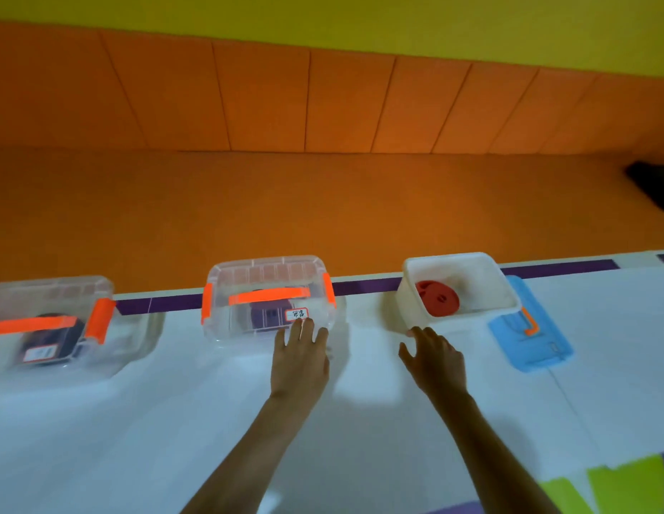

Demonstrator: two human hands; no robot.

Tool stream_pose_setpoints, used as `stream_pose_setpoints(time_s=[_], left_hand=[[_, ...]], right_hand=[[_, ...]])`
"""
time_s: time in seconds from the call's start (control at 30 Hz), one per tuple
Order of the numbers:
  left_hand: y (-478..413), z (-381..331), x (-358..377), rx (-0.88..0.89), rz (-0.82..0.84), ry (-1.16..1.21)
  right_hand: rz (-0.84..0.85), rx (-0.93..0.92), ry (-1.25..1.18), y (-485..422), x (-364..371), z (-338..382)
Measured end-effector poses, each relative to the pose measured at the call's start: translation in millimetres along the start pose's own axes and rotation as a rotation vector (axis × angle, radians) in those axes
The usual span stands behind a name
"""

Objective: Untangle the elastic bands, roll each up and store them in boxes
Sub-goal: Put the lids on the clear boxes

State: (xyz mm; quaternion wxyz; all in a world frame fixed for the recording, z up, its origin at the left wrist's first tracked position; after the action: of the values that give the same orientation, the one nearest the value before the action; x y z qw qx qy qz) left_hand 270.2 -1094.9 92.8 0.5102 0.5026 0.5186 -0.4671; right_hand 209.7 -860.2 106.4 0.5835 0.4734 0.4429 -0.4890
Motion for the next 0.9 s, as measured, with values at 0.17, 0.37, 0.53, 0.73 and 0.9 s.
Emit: stream_pose_setpoints(time_s=[0.17,0.37,0.53,0.73,0.9], left_hand=[[-23.8,-59.8,6.0,0.043,0.039,-0.036],[-69.7,-152.1,11.6,0.016,0.054,-0.006],[-103.3,-224.3,19.4,-0.07,0.061,0.038],[-137.9,-274.5,44.5,-0.194,0.167,0.017],[-151.8,-279.8,65.6,-0.251,0.249,0.045]], right_hand=[[-0.01,0.019,0.009,-17.2,-3.4,-64.5],[0.053,-0.026,0.036,-65.5,13.9,-173.2],[0.166,-0.048,0.011,-99.3,32.3,-257.3],[0.107,0.131,-0.142,-150.6,36.0,-347.9],[0.165,0.329,-0.263,-191.3,46.8,-388.0]])
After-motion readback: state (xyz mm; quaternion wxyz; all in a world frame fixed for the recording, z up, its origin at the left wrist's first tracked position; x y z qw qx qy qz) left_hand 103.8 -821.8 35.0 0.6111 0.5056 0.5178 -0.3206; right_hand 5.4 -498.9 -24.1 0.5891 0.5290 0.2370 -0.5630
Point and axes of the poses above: each hand's wrist, its own y-axis away from the middle knuckle, its own x-axis out of the palm, z = x × y, the point moved 2 cm from there along -y, towards the middle knuckle, and after that the axes turned 7 degrees about -y, right-handed, at the moved point
